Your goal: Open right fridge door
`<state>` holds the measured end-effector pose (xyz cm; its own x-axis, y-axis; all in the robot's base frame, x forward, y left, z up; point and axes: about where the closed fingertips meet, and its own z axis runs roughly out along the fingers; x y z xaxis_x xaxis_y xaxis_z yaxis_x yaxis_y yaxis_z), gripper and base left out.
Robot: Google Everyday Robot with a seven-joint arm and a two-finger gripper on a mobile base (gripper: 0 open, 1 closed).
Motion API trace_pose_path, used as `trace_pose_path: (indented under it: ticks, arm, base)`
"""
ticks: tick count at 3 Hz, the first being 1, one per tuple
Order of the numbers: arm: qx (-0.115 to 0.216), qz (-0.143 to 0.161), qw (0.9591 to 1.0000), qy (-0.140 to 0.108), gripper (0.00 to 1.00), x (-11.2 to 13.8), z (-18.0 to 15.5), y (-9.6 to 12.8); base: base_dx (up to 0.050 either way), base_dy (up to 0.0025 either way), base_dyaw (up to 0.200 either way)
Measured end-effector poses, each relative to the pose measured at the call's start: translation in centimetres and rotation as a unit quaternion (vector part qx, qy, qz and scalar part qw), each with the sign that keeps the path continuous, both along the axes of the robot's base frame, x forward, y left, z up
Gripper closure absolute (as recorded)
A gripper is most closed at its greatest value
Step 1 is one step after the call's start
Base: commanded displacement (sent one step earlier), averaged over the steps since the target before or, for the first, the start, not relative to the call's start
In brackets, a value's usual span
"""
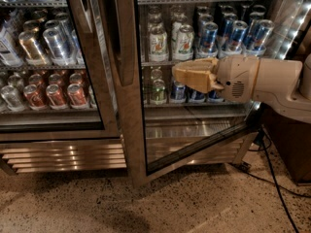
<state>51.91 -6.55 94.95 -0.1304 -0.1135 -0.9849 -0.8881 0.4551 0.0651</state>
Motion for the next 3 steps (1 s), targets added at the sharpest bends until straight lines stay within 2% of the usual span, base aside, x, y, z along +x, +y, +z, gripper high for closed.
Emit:
trace_pose_path:
  ticks: [1, 3]
  arm:
    - [0.009, 0.020, 0.9997, -0.012, 1.00, -3.9, -1.1, 0.4]
    - [0.000, 0.034, 0.9989, -0.030, 1.00, -10.8, -6.0, -1.4]
  base:
    - [0.000, 0.00000, 0.000]
    - [0.000, 0.00000, 0.000]
